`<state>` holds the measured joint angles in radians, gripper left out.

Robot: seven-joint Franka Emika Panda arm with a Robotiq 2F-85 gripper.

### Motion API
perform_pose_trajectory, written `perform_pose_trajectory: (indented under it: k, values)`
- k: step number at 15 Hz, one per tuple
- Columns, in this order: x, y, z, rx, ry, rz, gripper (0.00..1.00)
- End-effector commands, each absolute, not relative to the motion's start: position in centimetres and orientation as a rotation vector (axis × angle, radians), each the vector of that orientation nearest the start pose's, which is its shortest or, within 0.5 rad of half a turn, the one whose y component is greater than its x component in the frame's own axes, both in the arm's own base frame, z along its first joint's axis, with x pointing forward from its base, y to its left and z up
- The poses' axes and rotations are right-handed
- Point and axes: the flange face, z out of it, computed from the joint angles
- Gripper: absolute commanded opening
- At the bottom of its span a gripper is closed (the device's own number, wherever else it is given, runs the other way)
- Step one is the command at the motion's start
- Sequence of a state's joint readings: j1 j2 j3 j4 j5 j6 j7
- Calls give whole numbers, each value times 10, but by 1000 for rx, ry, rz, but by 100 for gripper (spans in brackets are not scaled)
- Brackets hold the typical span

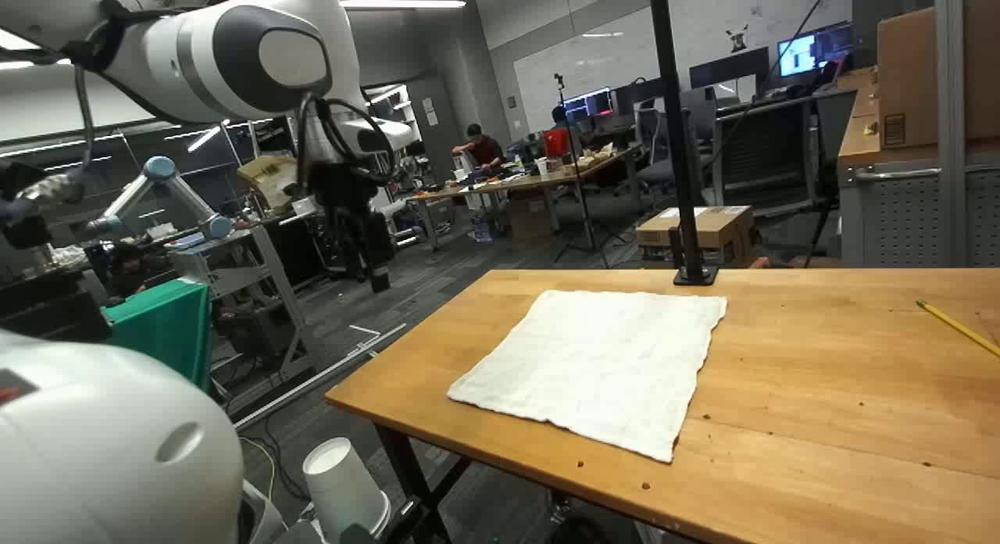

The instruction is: Fold the cloth

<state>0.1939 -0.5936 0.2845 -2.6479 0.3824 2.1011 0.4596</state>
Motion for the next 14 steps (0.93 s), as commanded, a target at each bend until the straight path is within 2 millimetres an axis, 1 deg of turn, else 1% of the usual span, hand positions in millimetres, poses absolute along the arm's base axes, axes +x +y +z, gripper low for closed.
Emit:
perform_pose_trajectory:
  k: [1, 4, 14]
  values:
    - [320, 184, 429, -2945, 313, 47, 100]
    - [322, 186, 435, -2939, 308, 29, 100]
    - [322, 186, 436, -2939, 308, 28, 100]
